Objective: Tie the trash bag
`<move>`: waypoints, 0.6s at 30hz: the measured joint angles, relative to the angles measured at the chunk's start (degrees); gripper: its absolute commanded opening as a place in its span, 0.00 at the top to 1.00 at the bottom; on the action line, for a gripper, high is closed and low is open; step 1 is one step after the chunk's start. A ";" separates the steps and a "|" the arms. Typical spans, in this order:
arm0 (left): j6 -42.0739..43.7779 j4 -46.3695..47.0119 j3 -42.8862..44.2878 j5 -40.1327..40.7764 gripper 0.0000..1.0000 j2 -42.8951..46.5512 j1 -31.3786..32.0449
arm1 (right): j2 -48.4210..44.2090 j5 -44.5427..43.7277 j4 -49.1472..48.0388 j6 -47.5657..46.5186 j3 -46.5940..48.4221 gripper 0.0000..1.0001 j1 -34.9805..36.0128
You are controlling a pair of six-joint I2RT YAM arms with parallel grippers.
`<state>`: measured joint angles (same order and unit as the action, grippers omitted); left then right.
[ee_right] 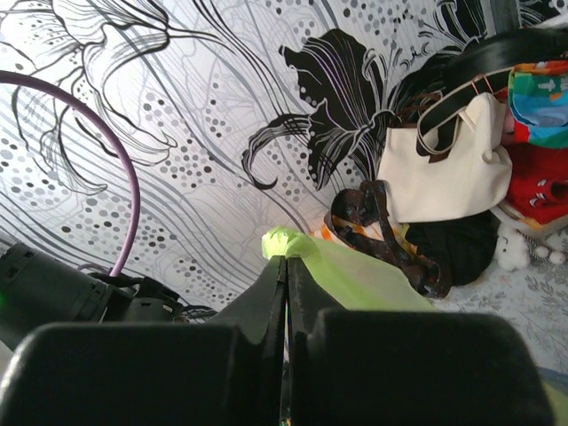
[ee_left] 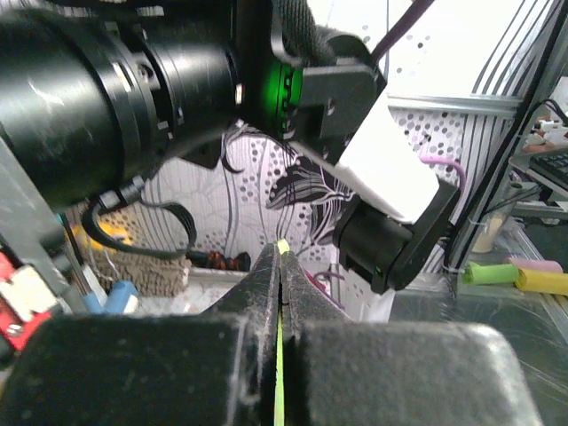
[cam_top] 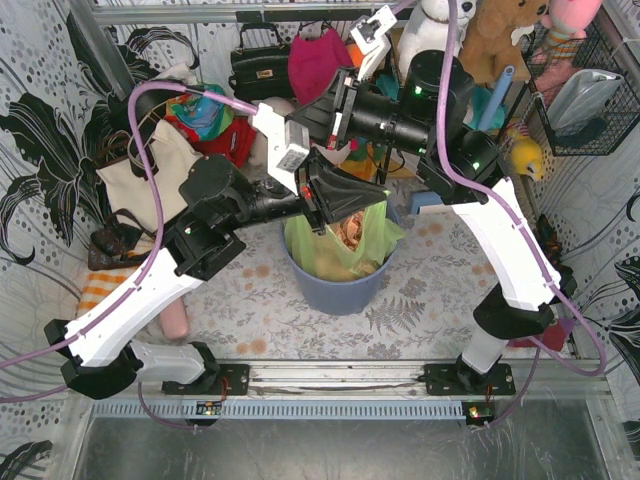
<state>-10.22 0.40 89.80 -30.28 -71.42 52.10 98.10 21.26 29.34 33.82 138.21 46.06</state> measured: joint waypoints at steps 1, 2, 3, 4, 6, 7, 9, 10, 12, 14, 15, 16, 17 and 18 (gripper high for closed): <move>0.26 -0.02 0.90 0.07 0.98 -0.24 0.00 | 0.22 0.00 -0.07 0.22 0.72 1.00 0.00; 0.61 0.00 1.97 0.09 0.98 -0.57 -0.02 | 0.31 0.02 -0.20 0.50 1.22 1.00 0.00; 1.01 0.04 3.04 0.15 0.98 -0.92 0.00 | 0.31 0.07 -0.31 0.92 1.55 1.00 0.00; 1.25 0.15 3.67 0.28 0.98 -1.16 0.00 | 0.31 0.15 -0.55 1.18 1.77 1.00 0.00; 1.57 0.37 3.98 0.63 0.98 -1.27 -0.02 | 0.31 0.17 -1.38 1.75 1.95 1.00 0.00; 1.73 0.48 3.98 0.79 0.98 -1.27 -0.02 | 0.31 0.17 -1.73 2.03 1.95 1.00 0.00; 1.97 1.01 3.96 1.20 0.98 -1.29 -0.02 | 0.31 0.15 -2.25 2.73 1.97 1.00 0.00; 2.10 1.57 3.91 1.46 0.98 -1.27 0.00 | 0.31 0.15 -2.51 3.06 1.95 1.00 0.00; 2.27 3.10 3.54 2.10 0.98 -1.18 0.00 | 0.31 0.15 -3.04 3.58 1.95 1.00 0.00; 2.43 4.70 2.91 2.38 0.98 -1.14 -0.02 | 0.39 0.20 -3.78 4.59 1.95 1.00 0.00; 2.45 5.33 2.67 2.43 0.98 -1.16 -0.02 | 0.44 0.22 -4.24 5.03 1.95 1.00 0.00; 2.47 5.81 2.49 2.43 0.98 -1.25 -0.02 | 0.52 0.24 -4.63 5.62 1.92 1.00 0.00; 2.54 6.54 2.34 2.40 0.98 -1.36 -0.02 | 0.57 0.22 -4.92 6.01 1.90 1.00 0.00; 2.60 7.06 2.25 2.43 0.98 -1.49 -0.02 | 0.57 0.20 -5.11 6.27 1.70 1.00 0.00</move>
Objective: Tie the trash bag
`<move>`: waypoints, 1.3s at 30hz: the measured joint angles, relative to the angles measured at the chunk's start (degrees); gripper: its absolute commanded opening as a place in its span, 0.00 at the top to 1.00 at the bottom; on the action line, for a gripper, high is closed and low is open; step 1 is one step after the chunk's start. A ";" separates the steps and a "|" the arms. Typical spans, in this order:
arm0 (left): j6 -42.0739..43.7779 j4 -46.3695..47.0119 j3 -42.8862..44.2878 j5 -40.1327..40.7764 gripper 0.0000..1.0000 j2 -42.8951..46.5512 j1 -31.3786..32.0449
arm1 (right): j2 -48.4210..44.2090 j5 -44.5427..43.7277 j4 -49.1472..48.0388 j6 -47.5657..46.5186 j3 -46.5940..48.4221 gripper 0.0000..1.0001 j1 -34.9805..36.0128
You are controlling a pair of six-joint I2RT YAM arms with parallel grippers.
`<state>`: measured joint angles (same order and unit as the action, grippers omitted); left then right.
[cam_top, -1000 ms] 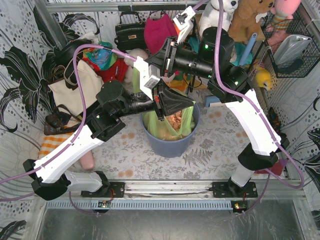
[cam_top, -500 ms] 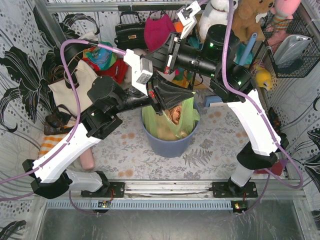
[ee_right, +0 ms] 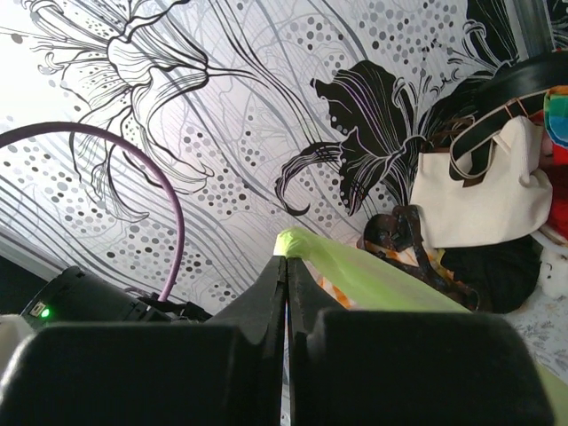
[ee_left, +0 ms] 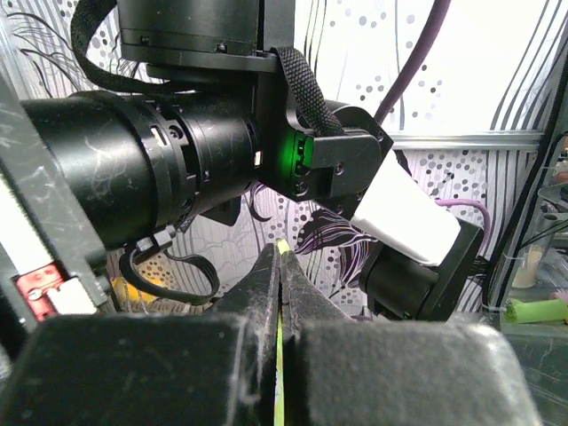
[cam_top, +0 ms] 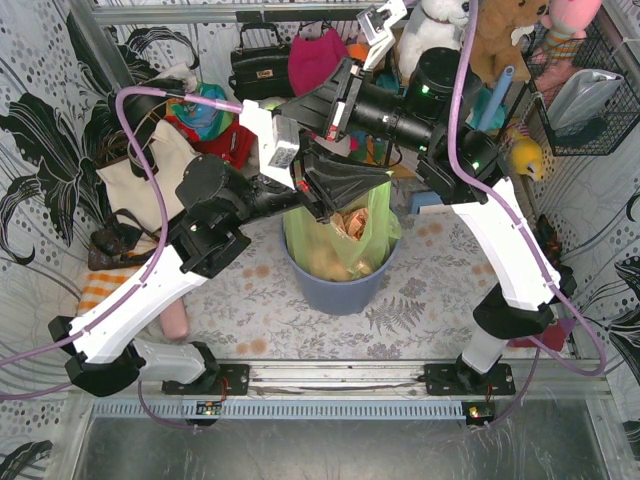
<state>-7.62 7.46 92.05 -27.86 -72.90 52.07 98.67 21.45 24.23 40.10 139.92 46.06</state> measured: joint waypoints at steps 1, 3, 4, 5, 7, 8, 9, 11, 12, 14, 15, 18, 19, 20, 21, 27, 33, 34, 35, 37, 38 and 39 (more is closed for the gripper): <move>0.02 0.70 -0.22 0.02 0.99 -0.11 0.00 | -0.07 -0.20 -0.28 0.11 -0.46 1.00 0.00; 0.04 2.38 -1.38 0.28 0.99 -0.09 0.02 | -0.87 -1.42 -0.76 0.46 -2.67 1.00 0.00; 0.07 3.30 -2.14 0.63 0.99 -0.02 0.00 | -1.81 -2.54 -0.85 0.59 -4.68 1.00 0.02; 0.11 4.09 -3.06 1.18 0.99 0.09 0.02 | -2.89 -3.72 -0.96 0.68 -6.91 1.00 0.00; 0.26 5.53 -5.29 2.45 0.99 0.50 0.00 | -5.97 -6.60 -1.27 0.90 -12.50 1.00 0.00; 0.33 6.12 -6.47 3.28 0.99 0.81 0.00 | -7.69 -8.07 -1.42 1.01 -15.34 1.00 0.00; 0.44 6.58 -7.67 4.22 0.99 1.25 0.00 | -9.18 -9.31 -1.44 1.07 -17.49 1.00 0.00; 0.63 7.30 -9.79 6.01 0.99 2.25 0.02 | -11.78 -11.17 -1.90 1.07 -20.76 1.00 0.00; 0.70 7.54 -10.62 6.78 0.99 2.82 0.00 | -13.11 -12.02 -2.12 1.09 -22.12 1.00 0.00; 0.90 8.20 -11.89 8.28 0.99 3.98 0.00 | -15.41 -13.53 -2.64 1.11 -24.04 1.00 0.00; 0.96 8.52 -12.31 8.94 0.99 4.52 0.00 | -16.55 -14.34 -3.02 1.18 -24.96 1.00 0.00; 1.14 9.68 -13.14 10.29 0.99 6.23 0.00 | -20.20 -16.81 -4.81 1.57 -28.61 1.00 0.00; 1.18 9.99 -13.25 10.67 0.99 6.73 0.00 | -21.42 -17.53 -5.40 1.81 -30.12 1.00 0.00; 1.22 10.34 -13.44 11.13 0.99 7.17 0.00 | -22.60 -18.25 -5.92 2.19 -31.65 1.00 0.00; 1.29 10.64 -13.57 11.54 0.99 7.61 0.00 | -23.63 -18.95 -6.32 2.45 -33.00 1.00 0.00; 1.64 11.23 -14.23 13.03 0.99 8.48 0.00 | -27.96 -21.73 -8.74 4.11 -40.06 1.00 0.00; 2.05 11.69 -15.43 14.97 0.99 8.92 0.00 | -31.43 -21.94 -11.13 5.16 -45.35 1.00 0.00; 2.12 11.91 -15.78 15.34 0.99 9.11 0.00 | -32.48 -21.94 -11.82 5.38 -46.86 1.00 0.00; 2.16 12.02 -16.13 15.69 0.99 9.35 0.00 | -33.38 -21.94 -12.37 5.44 -48.17 1.00 0.00; 2.23 12.26 -16.81 16.55 0.99 9.94 0.02 | -35.12 -21.88 -13.49 5.62 -50.58 1.00 0.00; 2.27 12.37 -17.09 16.92 0.99 10.29 0.00 | -35.82 -21.70 -14.03 5.73 -51.52 1.00 0.00; 2.34 12.35 -17.35 17.31 0.99 10.64 0.00 | -36.37 -21.49 -14.53 5.79 -52.24 1.00 0.00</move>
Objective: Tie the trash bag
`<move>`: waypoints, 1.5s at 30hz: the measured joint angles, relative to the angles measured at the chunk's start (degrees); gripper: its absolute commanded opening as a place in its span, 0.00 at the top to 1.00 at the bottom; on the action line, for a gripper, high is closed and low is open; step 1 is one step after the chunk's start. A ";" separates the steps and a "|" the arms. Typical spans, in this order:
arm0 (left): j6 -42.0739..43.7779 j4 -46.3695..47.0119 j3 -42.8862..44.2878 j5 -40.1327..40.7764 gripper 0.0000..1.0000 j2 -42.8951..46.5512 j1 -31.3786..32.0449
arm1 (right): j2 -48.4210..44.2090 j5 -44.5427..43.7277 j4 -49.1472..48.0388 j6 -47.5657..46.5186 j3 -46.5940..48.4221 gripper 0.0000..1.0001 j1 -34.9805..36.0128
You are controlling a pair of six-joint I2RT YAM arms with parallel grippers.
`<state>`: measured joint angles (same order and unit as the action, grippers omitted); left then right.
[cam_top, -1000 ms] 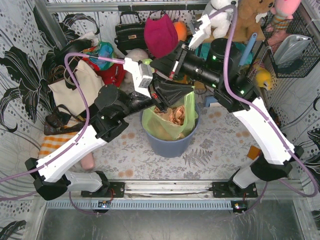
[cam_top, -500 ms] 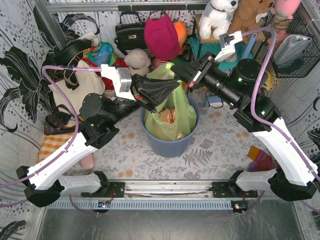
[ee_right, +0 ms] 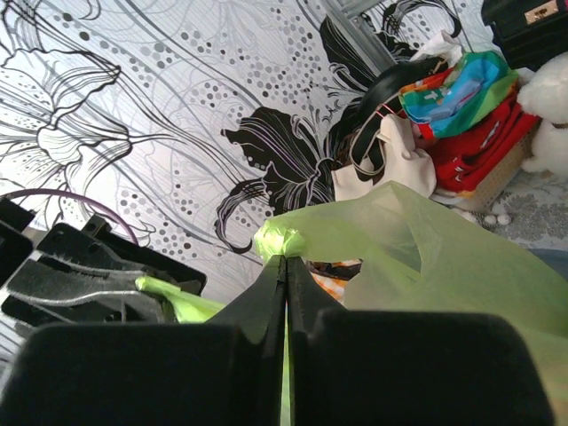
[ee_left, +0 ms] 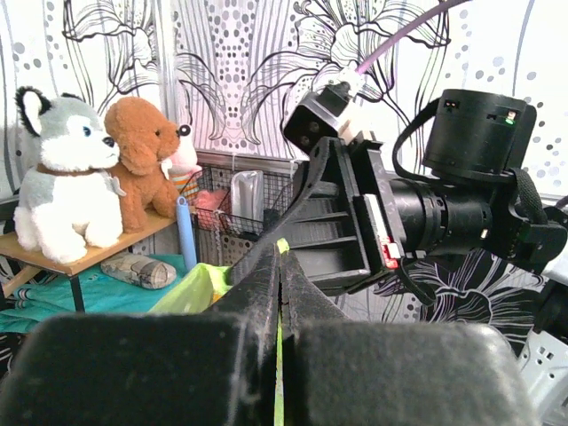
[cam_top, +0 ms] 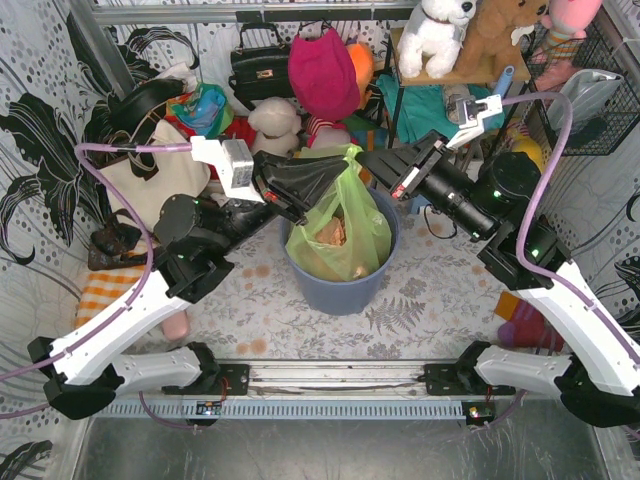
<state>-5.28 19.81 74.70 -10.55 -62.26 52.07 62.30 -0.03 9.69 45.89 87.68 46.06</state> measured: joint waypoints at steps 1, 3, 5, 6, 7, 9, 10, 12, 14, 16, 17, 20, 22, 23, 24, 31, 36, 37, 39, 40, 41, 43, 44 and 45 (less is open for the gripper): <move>0.02 0.02 -0.13 0.39 0.99 0.28 0.02 | -0.39 0.22 -0.39 0.00 -0.46 1.00 0.00; 0.09 0.04 -0.33 1.03 0.99 0.79 0.02 | -1.03 1.14 -1.38 0.00 -1.11 1.00 0.00; 0.13 0.04 -0.37 1.66 0.99 1.16 0.00 | -1.64 2.38 -2.43 0.00 -1.95 1.00 0.00; 0.17 0.04 -0.37 1.86 0.99 1.27 0.00 | -1.99 3.19 -2.80 0.00 -2.47 1.00 0.00; 0.24 0.04 -0.37 2.03 0.99 1.36 0.00 | -2.25 4.11 -3.02 0.00 -2.89 1.00 0.00; 0.33 0.00 -0.37 2.16 0.99 1.42 0.00 | -2.60 6.23 -3.58 -0.02 -3.76 1.00 0.00; 0.44 -0.02 -0.37 2.23 0.99 1.42 0.00 | -2.71 7.23 -3.87 -0.02 -4.20 1.00 0.00; 0.50 -0.04 -0.37 2.29 0.99 1.40 0.00 | -3.04 9.35 -4.26 -0.02 -5.18 1.00 0.00; 0.66 -0.07 -0.37 2.47 0.99 1.42 0.00 | -3.37 11.28 -4.28 -0.02 -6.05 1.00 0.00; 0.70 -0.07 -0.37 2.62 0.99 1.42 0.00 | -3.63 13.03 -4.17 -0.02 -6.58 1.00 0.00; 0.70 -0.07 -0.37 2.67 0.99 1.40 0.00 | -3.72 13.84 -4.24 0.00 -6.73 1.00 0.00; 0.83 -0.07 -0.37 2.82 0.99 1.40 0.00 | -4.57 15.50 -4.22 0.00 -7.65 1.00 0.00; 0.87 -0.07 -0.37 3.08 0.99 1.40 0.00 | -5.33 16.22 -4.17 0.00 -8.39 1.00 0.00; 0.90 -0.09 -0.37 3.17 0.99 1.40 0.00 | -5.66 16.52 -4.15 -0.02 -8.63 1.00 0.00; 0.90 -0.11 -0.37 3.32 0.99 1.40 0.00 | -5.97 16.85 -4.15 0.00 -8.87 1.00 0.00; 0.87 -0.20 -0.37 3.41 0.98 1.36 0.00 | -8.13 14.32 -2.75 0.02 -9.62 1.00 0.00; 0.81 -0.22 -0.37 -0.85 0.97 1.36 0.00 | -7.87 7.93 -0.22 -0.02 -8.31 1.00 0.00; 0.79 -0.26 -0.37 -2.21 0.97 1.36 0.02 | -7.13 6.97 -0.04 -0.07 -7.39 1.00 0.00; 0.68 -0.44 -0.37 -5.20 0.95 1.36 0.00 | -5.05 5.40 0.11 -0.31 -4.90 1.00 0.00; 0.63 -0.50 -0.37 -6.54 0.95 1.36 0.00 | -3.89 4.79 0.22 -0.55 -3.48 1.00 0.00; 0.59 -0.52 -0.37 -7.78 0.94 1.36 0.00 | -2.62 4.15 0.22 -0.92 -1.92 1.00 0.00; 0.55 -0.57 -0.37 -10.08 0.87 1.38 0.00 | -0.35 3.19 0.17 -1.75 0.79 1.00 0.00; 0.55 -0.66 -0.37 -10.86 0.81 1.38 0.00 | 0.79 2.80 0.11 -2.10 2.23 1.00 0.00; 0.55 -0.83 -0.37 -11.41 0.74 1.42 0.00 | 1.81 2.47 -0.04 -2.45 3.43 1.00 0.00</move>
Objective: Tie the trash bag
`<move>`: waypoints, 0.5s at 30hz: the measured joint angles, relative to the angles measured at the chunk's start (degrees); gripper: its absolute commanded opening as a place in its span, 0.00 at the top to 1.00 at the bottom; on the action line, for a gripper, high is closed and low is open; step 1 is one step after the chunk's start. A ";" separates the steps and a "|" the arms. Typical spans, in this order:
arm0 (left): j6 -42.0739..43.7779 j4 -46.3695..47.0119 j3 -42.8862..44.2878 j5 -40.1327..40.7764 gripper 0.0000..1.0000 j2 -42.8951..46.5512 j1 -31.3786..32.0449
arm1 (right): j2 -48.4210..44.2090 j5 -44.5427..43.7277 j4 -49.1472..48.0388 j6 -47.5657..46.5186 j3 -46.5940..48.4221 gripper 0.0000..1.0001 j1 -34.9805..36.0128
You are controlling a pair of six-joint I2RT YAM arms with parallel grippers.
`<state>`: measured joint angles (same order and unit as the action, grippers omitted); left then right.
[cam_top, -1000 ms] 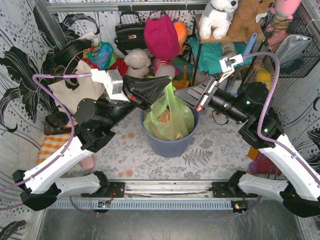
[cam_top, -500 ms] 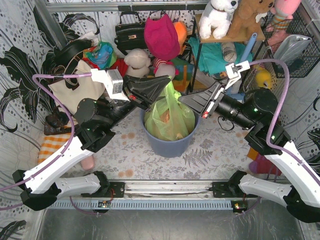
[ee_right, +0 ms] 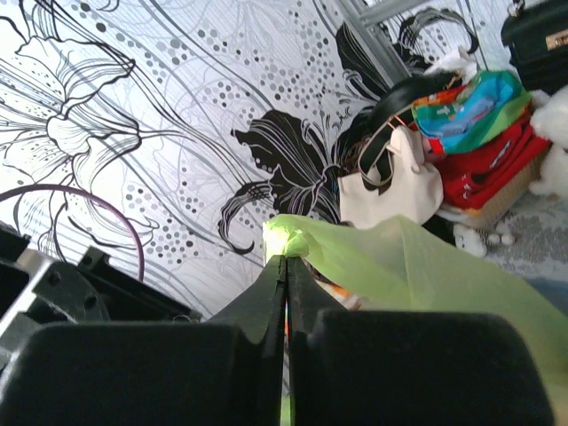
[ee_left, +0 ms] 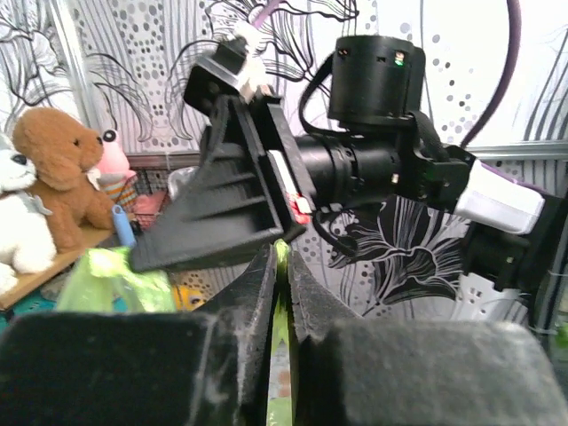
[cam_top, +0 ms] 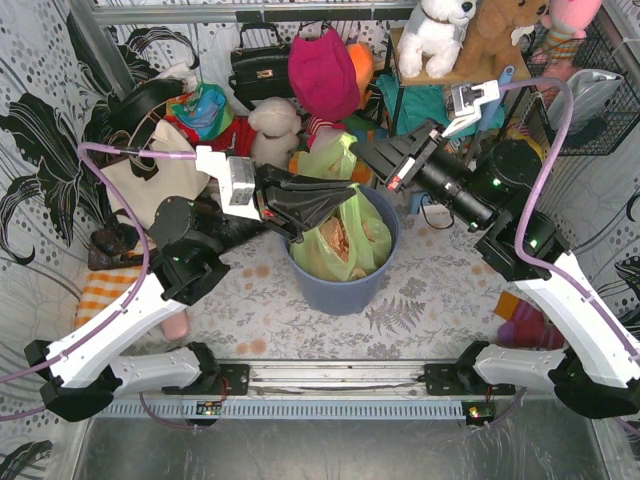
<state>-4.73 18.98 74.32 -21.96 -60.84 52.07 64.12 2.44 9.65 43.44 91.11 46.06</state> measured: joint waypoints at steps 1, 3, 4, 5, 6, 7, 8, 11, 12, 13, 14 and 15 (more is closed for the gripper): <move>0.02 -0.28 0.00 -0.24 0.67 0.07 0.02 | 0.92 -0.20 -0.17 -0.33 1.07 1.00 0.00; 0.13 -0.98 0.00 -0.37 0.54 0.33 0.00 | 2.64 -0.35 -0.42 -0.98 3.26 1.00 0.00; 0.26 -1.31 0.00 -0.17 0.50 0.57 0.00 | 3.65 -0.33 -0.59 -1.09 4.52 1.00 0.00; 0.37 -1.64 0.00 0.22 0.48 0.85 0.00 | 4.57 -0.17 -0.70 -1.25 5.73 1.00 0.00; 0.50 -1.95 0.00 0.85 0.46 1.22 0.00 | 5.49 0.07 -0.83 -1.27 6.91 1.00 0.00; 0.61 -2.23 0.00 1.81 0.45 1.64 0.00 | 6.43 0.35 -0.83 -1.29 8.17 1.00 0.00; 0.72 -2.43 0.00 3.15 0.44 2.14 0.00 | 7.28 0.76 -0.85 -1.29 9.27 1.00 0.00; 1.44 -3.06 0.00 8.28 0.36 4.02 0.00 | 9.49 1.92 -0.85 -1.27 11.85 1.00 0.00; 1.84 -3.15 -0.02 9.94 0.34 4.66 0.00 | 9.92 2.32 -0.85 -1.27 12.28 1.00 0.00; 2.25 -3.17 -0.15 11.72 0.31 5.35 0.00 | 10.38 2.67 -0.83 -1.27 12.70 1.00 0.00; 2.69 -3.19 -0.35 13.42 0.29 6.05 0.00 | 10.73 2.91 -0.83 -1.27 13.03 1.00 0.00; 3.19 -3.26 -0.57 14.86 0.27 6.69 0.00 | 11.08 3.21 -0.81 -1.25 13.38 1.00 0.00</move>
<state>-1.54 15.73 73.76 -7.09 -54.15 52.07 75.20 5.65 8.84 42.19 104.49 46.06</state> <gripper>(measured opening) 0.676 0.003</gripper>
